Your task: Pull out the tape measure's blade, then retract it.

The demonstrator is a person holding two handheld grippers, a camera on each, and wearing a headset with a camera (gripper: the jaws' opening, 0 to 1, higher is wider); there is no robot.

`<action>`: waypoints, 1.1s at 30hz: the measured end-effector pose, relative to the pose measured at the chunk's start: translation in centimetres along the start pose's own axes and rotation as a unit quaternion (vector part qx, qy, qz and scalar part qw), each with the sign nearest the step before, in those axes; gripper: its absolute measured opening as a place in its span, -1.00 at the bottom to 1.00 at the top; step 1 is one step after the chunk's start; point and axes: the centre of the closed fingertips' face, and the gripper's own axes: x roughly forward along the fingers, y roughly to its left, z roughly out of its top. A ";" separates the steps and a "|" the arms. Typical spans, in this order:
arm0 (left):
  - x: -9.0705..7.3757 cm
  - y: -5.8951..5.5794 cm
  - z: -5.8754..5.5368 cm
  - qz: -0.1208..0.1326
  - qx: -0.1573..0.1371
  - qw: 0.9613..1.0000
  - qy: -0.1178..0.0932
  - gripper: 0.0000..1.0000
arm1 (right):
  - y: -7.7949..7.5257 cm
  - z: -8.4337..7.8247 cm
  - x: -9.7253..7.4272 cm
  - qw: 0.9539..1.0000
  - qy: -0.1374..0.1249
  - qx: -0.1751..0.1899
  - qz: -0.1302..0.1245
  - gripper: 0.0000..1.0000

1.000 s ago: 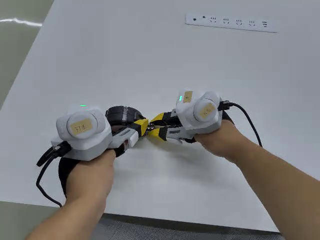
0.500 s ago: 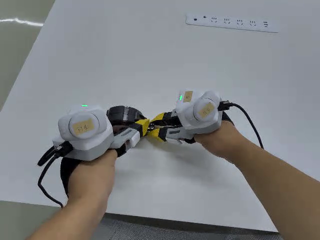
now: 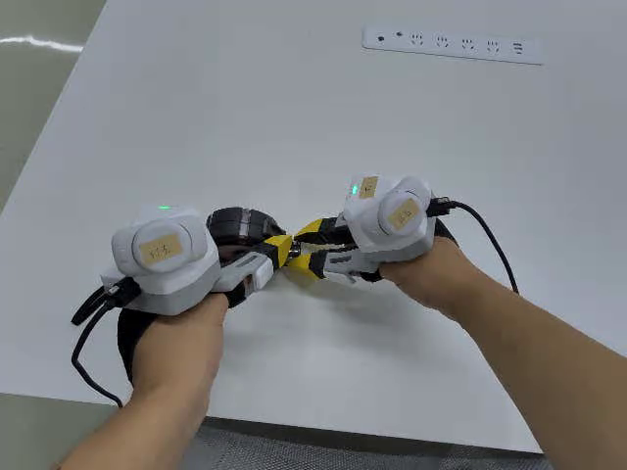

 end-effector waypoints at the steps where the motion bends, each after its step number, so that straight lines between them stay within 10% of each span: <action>1: -0.1 0.0 0.0 0.000 0.002 1.000 0.001 0.22 | 0.0 0.0 -0.1 1.000 0.001 -0.002 -0.001 -0.63; 33: -4.1 0.3 0.3 -0.089 0.102 0.991 -0.006 0.39 | -0.4 -2.0 -9.1 0.992 -0.033 0.080 -0.096 -0.01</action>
